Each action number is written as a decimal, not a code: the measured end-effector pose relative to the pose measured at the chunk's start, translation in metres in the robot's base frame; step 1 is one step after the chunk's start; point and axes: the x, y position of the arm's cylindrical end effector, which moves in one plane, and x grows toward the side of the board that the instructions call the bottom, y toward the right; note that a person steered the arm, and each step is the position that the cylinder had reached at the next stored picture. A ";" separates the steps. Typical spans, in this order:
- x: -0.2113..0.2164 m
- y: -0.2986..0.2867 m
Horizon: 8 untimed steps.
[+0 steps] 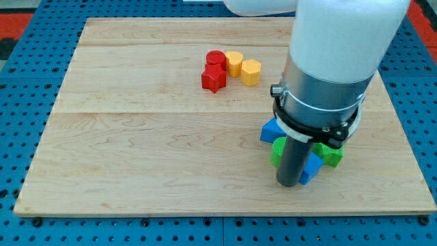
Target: Slide the blue cube along with green circle closer to the blue triangle
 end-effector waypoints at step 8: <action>-0.029 -0.069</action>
